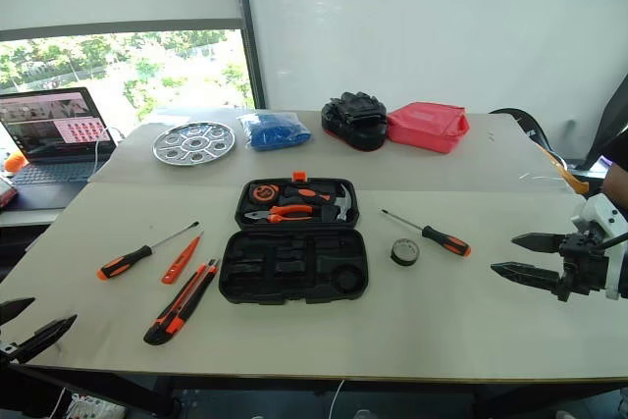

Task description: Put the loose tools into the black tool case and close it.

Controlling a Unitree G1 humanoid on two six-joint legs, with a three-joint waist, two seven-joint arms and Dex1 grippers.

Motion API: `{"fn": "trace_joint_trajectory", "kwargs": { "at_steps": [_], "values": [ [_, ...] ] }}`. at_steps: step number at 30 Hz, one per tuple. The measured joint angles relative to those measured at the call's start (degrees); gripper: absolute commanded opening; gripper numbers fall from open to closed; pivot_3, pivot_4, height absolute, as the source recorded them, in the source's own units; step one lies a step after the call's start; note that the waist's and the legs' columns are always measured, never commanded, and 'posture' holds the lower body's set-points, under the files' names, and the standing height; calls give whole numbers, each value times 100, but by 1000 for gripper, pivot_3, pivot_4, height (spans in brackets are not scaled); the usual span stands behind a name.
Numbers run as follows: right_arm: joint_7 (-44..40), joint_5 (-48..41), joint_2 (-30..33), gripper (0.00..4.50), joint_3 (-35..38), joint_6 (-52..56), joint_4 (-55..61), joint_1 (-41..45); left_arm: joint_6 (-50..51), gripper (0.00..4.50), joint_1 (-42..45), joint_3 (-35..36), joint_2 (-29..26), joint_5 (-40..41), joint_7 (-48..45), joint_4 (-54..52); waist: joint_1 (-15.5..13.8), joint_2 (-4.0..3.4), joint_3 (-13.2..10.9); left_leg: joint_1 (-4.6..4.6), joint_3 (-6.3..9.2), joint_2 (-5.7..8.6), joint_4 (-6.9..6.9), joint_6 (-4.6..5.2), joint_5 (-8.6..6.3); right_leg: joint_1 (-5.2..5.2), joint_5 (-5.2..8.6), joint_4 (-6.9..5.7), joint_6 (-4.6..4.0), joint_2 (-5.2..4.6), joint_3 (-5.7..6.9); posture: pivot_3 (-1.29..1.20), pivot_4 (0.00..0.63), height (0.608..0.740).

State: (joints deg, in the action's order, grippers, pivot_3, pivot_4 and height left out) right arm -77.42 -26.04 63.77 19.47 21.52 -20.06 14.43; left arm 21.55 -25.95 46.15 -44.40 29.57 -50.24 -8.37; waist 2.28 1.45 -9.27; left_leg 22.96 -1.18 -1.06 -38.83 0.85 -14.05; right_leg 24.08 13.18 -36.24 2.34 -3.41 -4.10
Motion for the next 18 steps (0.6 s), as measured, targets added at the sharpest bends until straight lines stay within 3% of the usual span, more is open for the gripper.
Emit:
{"fn": "trace_joint_trajectory", "kwargs": {
  "at_steps": [10,13,18],
  "values": [
    [185,138,-145,4500,1,-227,-32,-163,638,4462,221,-190,-145,-9,128,-98,-22,0,0,0,0,4,-1,0,0,-1,0,-3,1,0,1,0,150,740],
    [299,89,-156,4500,26,-169,207,-194,810,4462,669,-397,-448,-6,103,-43,-34,0,0,-1,0,5,-4,0,1,-1,-1,-9,1,1,0,0,150,740],
    [390,-588,-165,4500,179,574,1874,-319,824,4462,1801,-1200,-1408,-168,-391,798,-10,0,-1,-4,3,9,-3,-1,0,11,13,-48,-5,4,-1,0,150,740]
  ]
}}
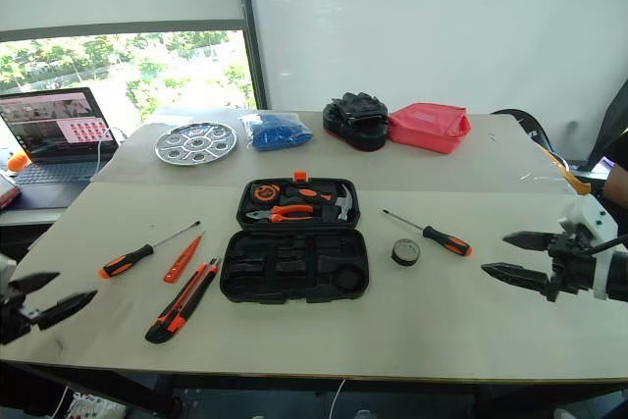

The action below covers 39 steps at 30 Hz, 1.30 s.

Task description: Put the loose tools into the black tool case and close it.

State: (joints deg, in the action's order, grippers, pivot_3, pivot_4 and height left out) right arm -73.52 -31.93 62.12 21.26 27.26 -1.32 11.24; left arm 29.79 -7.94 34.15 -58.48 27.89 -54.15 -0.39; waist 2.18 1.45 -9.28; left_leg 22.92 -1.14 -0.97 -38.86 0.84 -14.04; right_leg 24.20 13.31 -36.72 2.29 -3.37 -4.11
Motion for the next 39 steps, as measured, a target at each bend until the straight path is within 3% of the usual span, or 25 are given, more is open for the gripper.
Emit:
{"fn": "trace_joint_trajectory", "kwargs": {
  "at_steps": [3,6,13,17,18,19,27,34,39],
  "values": [
    [115,-656,-23,4500,48,615,1209,-57,-229,4462,971,-794,-477,-300,-529,974,17,0,-1,1,6,0,5,0,0,6,5,-6,-5,4,3,0,150,740],
    [242,-1346,-66,4500,-4,1100,2263,-49,-537,4462,2119,-1587,-612,-755,-852,2108,4,1,-2,6,14,1,6,0,-1,6,6,-6,-5,5,8,0,150,740],
    [1003,-2140,-377,4500,-468,1463,3459,714,-1163,4462,4024,-3160,-369,-1974,-1093,3911,-53,35,-15,27,27,7,-11,0,0,10,3,-7,2,2,15,0,150,740],
    [1303,-2406,-477,4500,-533,1582,3554,879,-1490,4462,4682,-3631,-151,-2471,-1179,4696,-116,46,-16,39,29,9,-10,1,-1,18,3,-5,3,1,17,0,150,740],
    [1359,-2465,-476,4500,-535,1594,3576,881,-1547,3943,4834,-3723,-92,-2592,-1207,4900,-129,49,-18,44,31,8,-10,2,-1,20,3,-4,3,1,19,0,150,740],
    [1390,-2467,-476,4500,-538,1594,3581,880,-1686,3791,4912,-3836,-76,-2718,-1295,5053,-130,50,-18,45,31,8,-10,3,-2,21,3,-4,3,0,19,0,150,740],
    [1546,-2438,-473,4500,-542,1593,3596,825,-2120,860,5153,-4083,38,-3025,-1811,5533,-135,51,-18,38,32,8,-18,3,-1,17,4,-17,3,-1,20,0,150,740],
    [1752,-2289,-465,4500,-525,1588,3683,606,-2336,869,5352,-4048,134,-3115,-1720,5770,-136,53,-19,42,36,8,-29,3,-1,18,4,-27,4,0,20,0,150,740],
    [1918,-2237,-465,4500,-436,1589,3759,328,-2688,869,6206,-3760,413,-3025,-1190,5789,-200,83,-30,72,58,10,-57,3,-1,19,1,-26,9,-5,42,0,150,740]
  ]
}}
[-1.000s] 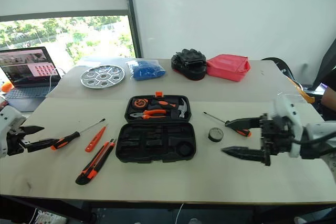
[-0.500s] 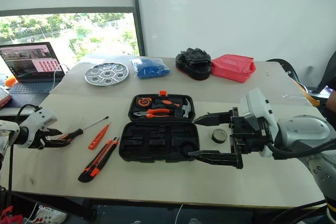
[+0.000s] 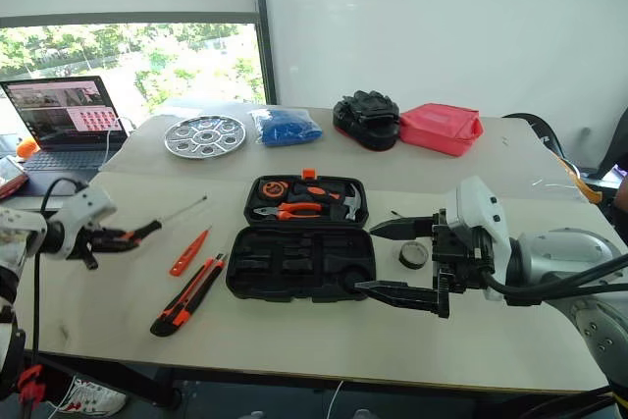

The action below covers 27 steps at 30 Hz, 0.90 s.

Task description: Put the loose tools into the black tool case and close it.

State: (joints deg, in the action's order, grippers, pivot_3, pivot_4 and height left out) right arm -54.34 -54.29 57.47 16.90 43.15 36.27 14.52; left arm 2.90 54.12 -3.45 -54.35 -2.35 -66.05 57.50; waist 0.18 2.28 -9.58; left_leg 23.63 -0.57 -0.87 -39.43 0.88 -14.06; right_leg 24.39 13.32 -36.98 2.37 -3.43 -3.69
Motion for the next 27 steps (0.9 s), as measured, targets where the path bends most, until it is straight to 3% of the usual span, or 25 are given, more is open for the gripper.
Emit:
{"fn": "trace_joint_trajectory", "kwargs": {
  "at_steps": [5,9,16,27],
  "values": [
    [193,114,0,4500,31,-29,42,-93,76,869,631,-30,585,255,-696,-770,-28,0,0,19,4,6,-32,9,-6,-3,-5,2,12,-1,4,0,150,740],
    [387,312,-21,4500,35,-40,32,-201,228,869,670,-686,1186,136,-1332,-1556,-22,0,0,18,4,6,-35,9,-6,-4,-5,1,13,3,2,0,150,740],
    [743,463,-149,4500,116,-43,200,-491,842,869,660,-1681,2052,-335,-1516,-2470,72,-1,0,18,10,6,-35,11,-7,-2,-5,-2,13,7,-5,0,150,740],
    [1168,398,-211,4500,356,-11,359,-733,349,869,576,-2063,2289,-1073,-890,-1978,54,-1,-1,17,21,9,-38,12,-7,-3,-5,-3,15,7,-9,0,150,740]
  ]
}}
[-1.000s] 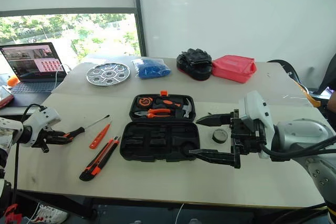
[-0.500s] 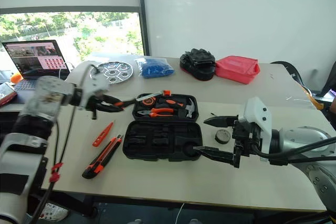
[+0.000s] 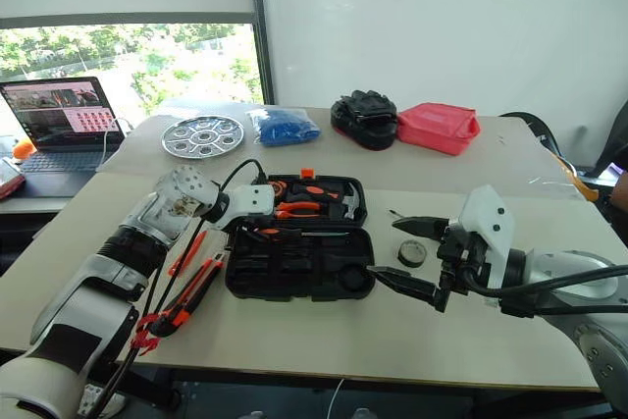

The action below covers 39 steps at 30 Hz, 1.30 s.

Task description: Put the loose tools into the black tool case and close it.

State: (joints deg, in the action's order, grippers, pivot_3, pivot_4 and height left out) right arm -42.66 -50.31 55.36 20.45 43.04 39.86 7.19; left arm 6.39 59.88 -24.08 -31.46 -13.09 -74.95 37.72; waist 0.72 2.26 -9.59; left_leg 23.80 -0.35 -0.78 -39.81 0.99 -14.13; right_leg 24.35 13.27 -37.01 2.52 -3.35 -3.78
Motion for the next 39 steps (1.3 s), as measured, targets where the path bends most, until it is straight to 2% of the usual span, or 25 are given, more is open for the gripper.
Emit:
{"fn": "trace_joint_trajectory", "kwargs": {
  "at_steps": [10,11,12,13,15,16,18,21,28,39],
  "values": [
    [22,2,2,4500,86,0,11,-147,-28,869,4,21,19,-25,-64,82,-2,0,0,1,3,0,-1,0,0,-1,0,0,1,0,1,0,150,740],
    [23,2,2,4500,86,0,12,-147,-28,1872,4,22,19,-25,-65,82,-2,0,0,1,3,0,-1,0,0,-1,0,1,1,0,1,0,150,740],
    [26,1,1,4500,86,0,12,-145,-27,2015,4,22,19,-24,-77,81,-2,0,0,1,3,0,0,0,0,-1,0,0,1,0,1,0,150,740],
    [30,1,1,4500,86,0,11,-140,-11,2450,4,37,18,-10,-129,69,-2,0,0,1,3,0,-1,0,0,-1,0,0,1,0,1,0,150,740],
    [30,1,2,4500,86,0,13,-135,88,2964,16,89,-18,85,-271,-59,-1,0,0,0,3,0,-1,0,0,-2,0,0,1,0,1,0,150,740],
    [30,1,1,4500,85,0,13,-135,189,3363,16,143,-35,162,-361,-141,-1,0,0,0,3,0,-1,0,0,-2,0,0,1,0,1,0,150,740],
    [26,4,1,4500,85,-1,13,-140,485,3363,22,264,-73,316,-579,-338,-1,0,0,0,3,0,-2,0,0,-2,0,0,1,0,1,0,150,740],
    [18,16,1,4500,83,-3,12,-144,835,2674,97,336,-100,525,-827,-557,-3,0,0,0,3,0,-2,0,0,-2,0,0,1,0,1,0,150,740],
    [2,165,-13,4500,51,-14,10,-210,595,42,215,272,52,530,-741,-577,-3,-1,0,-1,2,1,-3,0,0,-3,0,0,1,0,1,0,150,740],
    [-40,191,-15,4500,60,-16,19,-355,-42,42,257,26,382,104,-222,252,-3,0,0,-1,2,1,-3,0,0,-4,0,-1,1,1,1,0,150,740]
  ]
}}
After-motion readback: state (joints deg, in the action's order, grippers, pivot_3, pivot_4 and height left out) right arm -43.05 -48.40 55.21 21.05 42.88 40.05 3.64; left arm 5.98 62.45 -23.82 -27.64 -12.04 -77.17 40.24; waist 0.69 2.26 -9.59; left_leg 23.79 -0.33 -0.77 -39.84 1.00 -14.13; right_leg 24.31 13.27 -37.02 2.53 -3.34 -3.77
